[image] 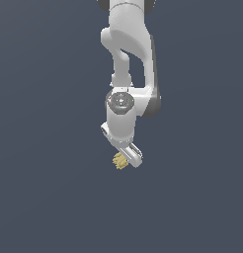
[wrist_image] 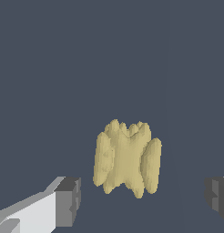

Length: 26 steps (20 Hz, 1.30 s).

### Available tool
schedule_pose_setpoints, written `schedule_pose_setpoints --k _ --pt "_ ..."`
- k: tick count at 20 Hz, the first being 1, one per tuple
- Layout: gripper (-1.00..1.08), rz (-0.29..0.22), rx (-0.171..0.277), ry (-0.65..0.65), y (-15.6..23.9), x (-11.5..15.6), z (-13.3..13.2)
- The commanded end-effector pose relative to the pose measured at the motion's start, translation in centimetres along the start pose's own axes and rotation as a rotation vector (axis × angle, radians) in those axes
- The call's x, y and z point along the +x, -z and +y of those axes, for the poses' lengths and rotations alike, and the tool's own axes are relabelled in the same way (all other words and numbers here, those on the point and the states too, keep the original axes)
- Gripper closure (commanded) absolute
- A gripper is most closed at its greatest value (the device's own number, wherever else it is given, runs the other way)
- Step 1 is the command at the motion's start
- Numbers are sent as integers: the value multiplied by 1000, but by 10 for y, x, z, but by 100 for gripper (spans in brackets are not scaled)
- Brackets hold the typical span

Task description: Pick up the object and move it to a goal position.

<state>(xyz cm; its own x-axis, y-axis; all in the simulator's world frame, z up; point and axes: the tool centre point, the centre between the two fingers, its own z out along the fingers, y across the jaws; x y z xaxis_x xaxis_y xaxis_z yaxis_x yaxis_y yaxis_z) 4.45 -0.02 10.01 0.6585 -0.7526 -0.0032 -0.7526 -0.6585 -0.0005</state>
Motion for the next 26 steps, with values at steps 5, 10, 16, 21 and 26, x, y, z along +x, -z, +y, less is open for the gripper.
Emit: schedule_pose_setpoints --k 5,10,16,21,26 --pt "-92 3 0 -79 -7 3 -4" --pt "-92 3 0 -96 -9 3 -4" --pt "-92 3 -1 -92 -19 3 -4" --pt "-92 3 0 -95 -46 2 -3" --pt "-92 3 0 -96 -59 3 -4"
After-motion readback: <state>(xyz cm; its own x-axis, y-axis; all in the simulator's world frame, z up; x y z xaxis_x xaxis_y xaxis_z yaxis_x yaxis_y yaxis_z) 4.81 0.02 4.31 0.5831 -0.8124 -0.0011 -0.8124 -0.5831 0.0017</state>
